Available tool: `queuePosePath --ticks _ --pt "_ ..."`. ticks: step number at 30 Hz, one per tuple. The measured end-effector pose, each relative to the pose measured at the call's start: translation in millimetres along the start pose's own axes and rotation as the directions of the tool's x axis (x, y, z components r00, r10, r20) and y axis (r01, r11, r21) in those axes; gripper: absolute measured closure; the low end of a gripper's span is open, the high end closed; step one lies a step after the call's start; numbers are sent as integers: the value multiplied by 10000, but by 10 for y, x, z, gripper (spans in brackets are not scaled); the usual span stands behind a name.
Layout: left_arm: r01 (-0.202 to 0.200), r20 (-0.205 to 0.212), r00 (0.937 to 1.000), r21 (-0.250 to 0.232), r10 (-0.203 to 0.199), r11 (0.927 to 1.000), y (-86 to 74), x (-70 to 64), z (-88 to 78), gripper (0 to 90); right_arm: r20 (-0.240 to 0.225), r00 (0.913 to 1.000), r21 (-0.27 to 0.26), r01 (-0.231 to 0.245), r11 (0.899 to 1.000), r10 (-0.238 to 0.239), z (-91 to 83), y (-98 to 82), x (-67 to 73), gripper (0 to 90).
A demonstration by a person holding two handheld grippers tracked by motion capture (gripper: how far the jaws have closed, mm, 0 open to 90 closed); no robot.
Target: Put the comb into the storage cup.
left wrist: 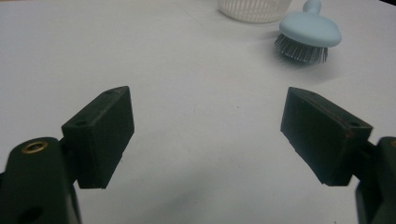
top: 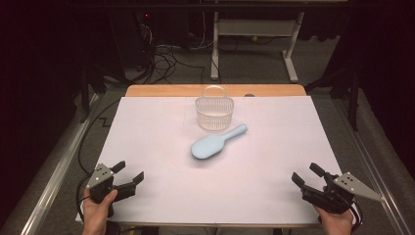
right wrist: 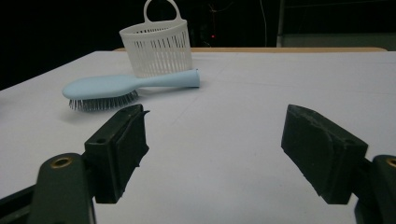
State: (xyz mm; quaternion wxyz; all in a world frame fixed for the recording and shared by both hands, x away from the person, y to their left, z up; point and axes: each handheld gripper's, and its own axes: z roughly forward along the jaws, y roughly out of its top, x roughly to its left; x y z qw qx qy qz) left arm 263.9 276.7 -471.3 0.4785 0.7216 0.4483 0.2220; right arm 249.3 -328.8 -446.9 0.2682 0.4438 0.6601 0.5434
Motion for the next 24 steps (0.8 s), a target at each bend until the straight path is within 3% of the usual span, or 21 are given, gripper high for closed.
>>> queuePosePath --ticks 24 --pt "-53 10 10000 -3 53 10000 6 -14 21 188 -386 9984 107 406 9991 -402 178 66 125 236"
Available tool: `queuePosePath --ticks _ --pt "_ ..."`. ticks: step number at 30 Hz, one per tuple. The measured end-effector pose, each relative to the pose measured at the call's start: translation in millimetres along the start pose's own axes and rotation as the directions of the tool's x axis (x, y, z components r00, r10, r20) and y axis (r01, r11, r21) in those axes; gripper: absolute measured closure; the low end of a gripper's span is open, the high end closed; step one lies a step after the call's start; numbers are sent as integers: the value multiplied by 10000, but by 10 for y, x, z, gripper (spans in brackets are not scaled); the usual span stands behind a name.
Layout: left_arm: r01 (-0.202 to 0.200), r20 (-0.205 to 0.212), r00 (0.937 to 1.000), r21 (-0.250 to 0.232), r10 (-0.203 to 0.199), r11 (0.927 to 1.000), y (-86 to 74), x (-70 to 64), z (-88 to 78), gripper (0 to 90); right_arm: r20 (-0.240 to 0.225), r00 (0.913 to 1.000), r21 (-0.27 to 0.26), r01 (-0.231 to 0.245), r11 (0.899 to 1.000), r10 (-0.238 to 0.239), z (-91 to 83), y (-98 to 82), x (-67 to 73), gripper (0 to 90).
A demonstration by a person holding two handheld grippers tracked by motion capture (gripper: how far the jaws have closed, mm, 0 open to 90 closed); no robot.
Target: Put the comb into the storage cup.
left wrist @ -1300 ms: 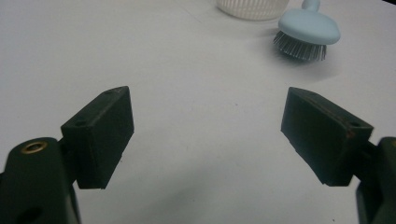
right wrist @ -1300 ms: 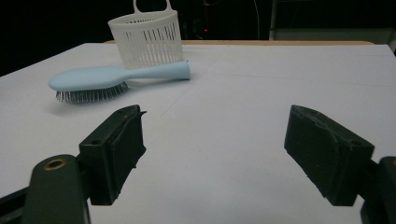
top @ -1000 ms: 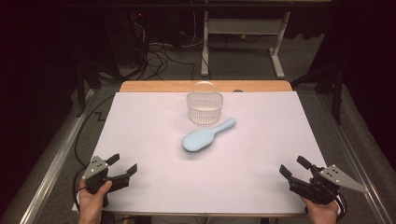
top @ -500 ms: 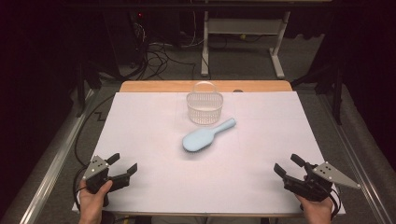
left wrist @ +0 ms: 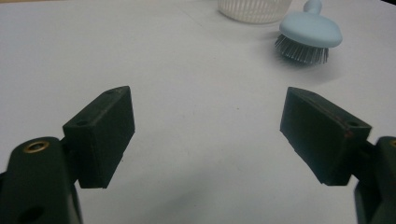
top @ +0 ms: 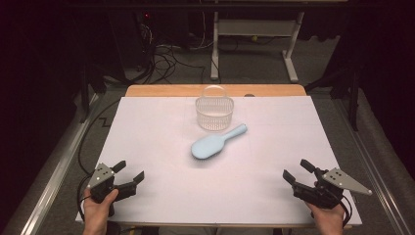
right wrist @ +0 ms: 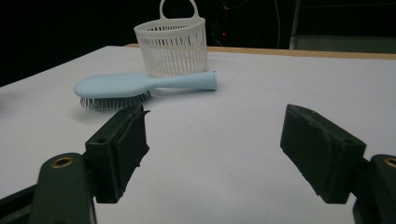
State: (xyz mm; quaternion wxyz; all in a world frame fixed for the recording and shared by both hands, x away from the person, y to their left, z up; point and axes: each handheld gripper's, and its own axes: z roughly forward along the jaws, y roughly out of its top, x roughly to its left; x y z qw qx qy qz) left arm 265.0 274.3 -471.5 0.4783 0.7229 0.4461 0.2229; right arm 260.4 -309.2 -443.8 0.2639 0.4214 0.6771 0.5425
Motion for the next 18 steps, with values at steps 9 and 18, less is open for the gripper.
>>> queuePosePath --ticks 9,18 --pt "-21 97 10000 -48 21 10000 7 -15 7 188 -127 9998 -59 156 9999 -156 82 44 44 238" --pt "-35 102 9999 46 35 10000 7 -11 18 188 -336 9990 14 305 9995 -305 188 73 108 240"
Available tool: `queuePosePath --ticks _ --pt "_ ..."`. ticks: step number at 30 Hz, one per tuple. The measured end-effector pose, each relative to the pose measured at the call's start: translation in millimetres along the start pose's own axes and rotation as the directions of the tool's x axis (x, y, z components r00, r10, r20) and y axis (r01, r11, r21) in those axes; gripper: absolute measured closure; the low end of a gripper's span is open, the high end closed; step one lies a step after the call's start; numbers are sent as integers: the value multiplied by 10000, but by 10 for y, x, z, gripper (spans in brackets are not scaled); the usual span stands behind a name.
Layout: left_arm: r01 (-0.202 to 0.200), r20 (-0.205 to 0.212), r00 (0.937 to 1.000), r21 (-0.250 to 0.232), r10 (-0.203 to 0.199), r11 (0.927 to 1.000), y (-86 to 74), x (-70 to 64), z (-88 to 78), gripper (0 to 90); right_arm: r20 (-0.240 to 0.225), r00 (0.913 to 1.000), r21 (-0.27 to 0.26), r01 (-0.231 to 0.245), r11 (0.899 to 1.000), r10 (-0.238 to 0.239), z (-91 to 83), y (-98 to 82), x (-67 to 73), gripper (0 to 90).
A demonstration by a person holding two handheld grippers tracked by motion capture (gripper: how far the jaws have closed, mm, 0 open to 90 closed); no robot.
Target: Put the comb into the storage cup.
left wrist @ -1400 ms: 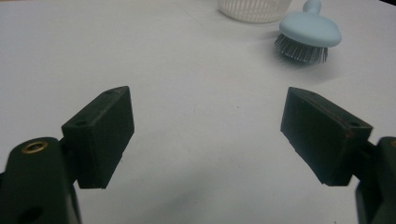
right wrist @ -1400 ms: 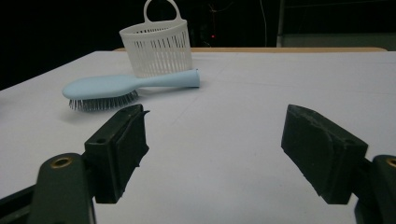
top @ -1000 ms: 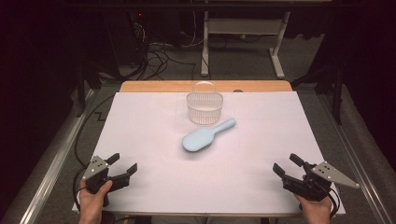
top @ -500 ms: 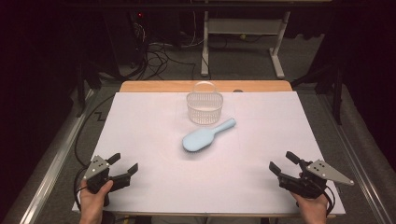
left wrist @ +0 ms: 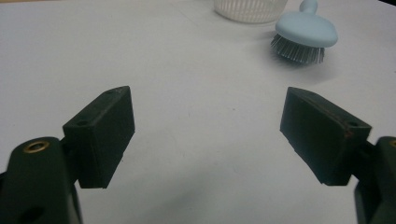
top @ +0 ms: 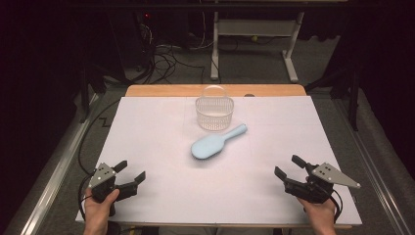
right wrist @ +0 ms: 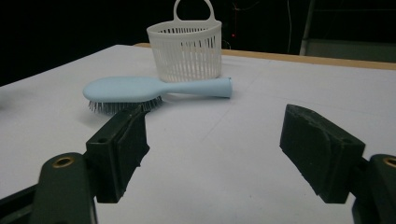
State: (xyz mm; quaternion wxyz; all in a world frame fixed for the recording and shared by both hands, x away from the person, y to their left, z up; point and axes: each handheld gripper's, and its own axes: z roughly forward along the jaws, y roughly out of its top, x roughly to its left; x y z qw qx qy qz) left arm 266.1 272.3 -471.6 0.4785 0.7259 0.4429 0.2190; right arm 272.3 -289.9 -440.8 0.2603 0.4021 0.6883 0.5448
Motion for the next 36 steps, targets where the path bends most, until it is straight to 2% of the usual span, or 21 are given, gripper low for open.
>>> queuePosePath --ticks 36 --pt "-29 108 9999 21 28 10000 3 -13 18 188 -641 9979 15 4 10000 -3 348 113 138 242"
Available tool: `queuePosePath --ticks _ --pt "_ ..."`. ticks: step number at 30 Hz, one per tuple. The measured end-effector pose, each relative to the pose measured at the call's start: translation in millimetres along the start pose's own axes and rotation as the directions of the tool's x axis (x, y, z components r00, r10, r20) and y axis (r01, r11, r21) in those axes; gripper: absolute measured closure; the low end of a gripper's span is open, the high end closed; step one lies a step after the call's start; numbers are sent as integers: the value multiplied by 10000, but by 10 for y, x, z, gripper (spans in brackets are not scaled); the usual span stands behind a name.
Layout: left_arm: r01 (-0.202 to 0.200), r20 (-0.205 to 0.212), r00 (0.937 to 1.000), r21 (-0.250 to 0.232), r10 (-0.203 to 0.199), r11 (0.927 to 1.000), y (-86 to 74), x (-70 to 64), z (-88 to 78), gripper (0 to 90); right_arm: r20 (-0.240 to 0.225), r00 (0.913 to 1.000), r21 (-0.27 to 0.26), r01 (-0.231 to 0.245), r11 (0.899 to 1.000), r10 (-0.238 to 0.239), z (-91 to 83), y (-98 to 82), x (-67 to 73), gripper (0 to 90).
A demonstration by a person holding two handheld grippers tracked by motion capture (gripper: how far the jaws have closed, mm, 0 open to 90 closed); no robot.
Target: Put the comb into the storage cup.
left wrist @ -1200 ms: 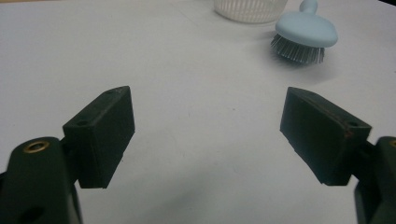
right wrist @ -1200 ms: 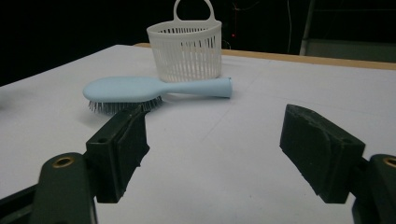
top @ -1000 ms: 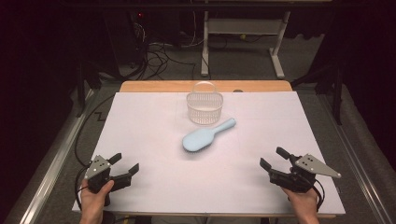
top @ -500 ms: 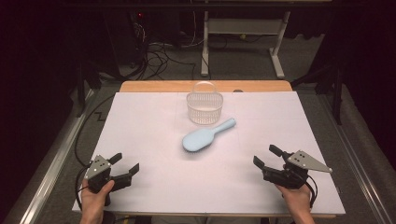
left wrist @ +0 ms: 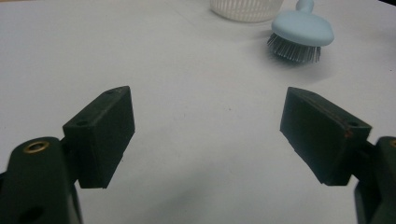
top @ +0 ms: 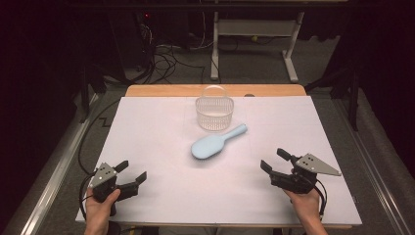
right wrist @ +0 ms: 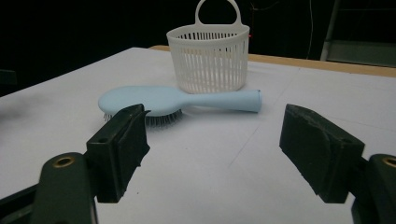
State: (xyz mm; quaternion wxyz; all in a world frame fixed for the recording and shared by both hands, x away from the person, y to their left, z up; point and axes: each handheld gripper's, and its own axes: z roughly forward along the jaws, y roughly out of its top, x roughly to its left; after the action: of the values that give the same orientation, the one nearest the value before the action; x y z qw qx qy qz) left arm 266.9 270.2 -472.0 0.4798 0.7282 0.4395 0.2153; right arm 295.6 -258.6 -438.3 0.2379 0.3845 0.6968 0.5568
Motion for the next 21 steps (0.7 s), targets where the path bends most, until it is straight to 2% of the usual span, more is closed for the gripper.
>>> queuePosePath --ticks 8,21 --pt "4 25 10000 11 -4 10000 -2 1 5 188 -245 9996 -31 -116 9999 115 72 32 13 241" --pt "-68 137 9999 11 68 10000 -4 -4 10 188 -284 9996 154 -61 9999 66 245 83 48 241"
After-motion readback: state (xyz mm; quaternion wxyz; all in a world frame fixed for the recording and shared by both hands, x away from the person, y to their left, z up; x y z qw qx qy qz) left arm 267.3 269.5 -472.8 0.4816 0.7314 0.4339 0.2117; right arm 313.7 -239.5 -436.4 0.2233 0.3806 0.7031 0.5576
